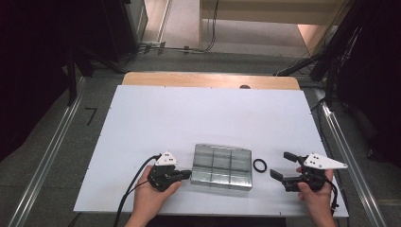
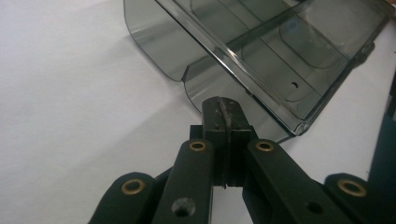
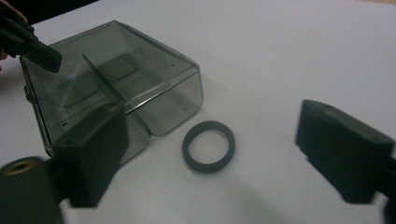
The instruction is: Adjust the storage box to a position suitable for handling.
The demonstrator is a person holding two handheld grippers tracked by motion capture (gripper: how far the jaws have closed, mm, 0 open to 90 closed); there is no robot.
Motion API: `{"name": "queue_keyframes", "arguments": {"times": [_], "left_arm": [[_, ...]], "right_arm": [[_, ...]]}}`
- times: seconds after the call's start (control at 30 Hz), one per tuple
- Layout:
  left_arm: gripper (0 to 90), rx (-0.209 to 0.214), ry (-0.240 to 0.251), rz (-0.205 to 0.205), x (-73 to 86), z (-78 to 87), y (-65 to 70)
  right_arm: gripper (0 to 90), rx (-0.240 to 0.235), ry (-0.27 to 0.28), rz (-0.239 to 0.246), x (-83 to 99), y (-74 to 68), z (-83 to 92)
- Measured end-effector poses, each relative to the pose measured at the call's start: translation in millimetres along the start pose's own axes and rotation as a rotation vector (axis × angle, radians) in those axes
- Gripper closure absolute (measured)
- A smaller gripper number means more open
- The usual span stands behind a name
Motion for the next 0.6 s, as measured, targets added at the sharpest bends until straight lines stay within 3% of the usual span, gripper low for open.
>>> {"name": "queue_keyframes", "arguments": {"times": [0.03,0.13,0.2,0.37,0.53,0.6], "left_arm": [[90.0,0.007,0.002,-0.001,0.7,-0.6,2.0],[90.0,0.018,0.001,-0.002,4.0,-2.7,7.3],[90.0,0.022,0.004,-0.003,4.5,-3.2,7.9],[90.0,0.030,0.004,-0.007,5.6,-2.4,8.8],[90.0,0.048,0.020,-0.020,4.3,0.1,10.5],[90.0,0.056,0.024,-0.020,4.2,0.5,10.9]], "right_arm": [[29.7,0.007,-0.025,0.000,0.7,-6.7,-1.7],[54.3,-0.028,-0.077,-0.005,6.2,-19.0,-4.9],[64.2,-0.028,-0.126,0.011,12.1,-27.0,-7.7],[80.0,-0.049,-0.211,0.038,23.6,-42.6,-18.1],[84.4,-0.077,-0.230,0.036,27.2,-49.0,-25.3],[87.0,-0.081,-0.226,0.062,27.2,-52.4,-26.7]]}}
Point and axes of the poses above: each handheld gripper's, and its own axes: z roughly backward along the jaws, x roughly out of its underside, y roughly to its right, the point moved 10 cm from there along -z, roughly forward along the jaws, and after that the axes turned 11 degrees about x, right-handed, at the moved point
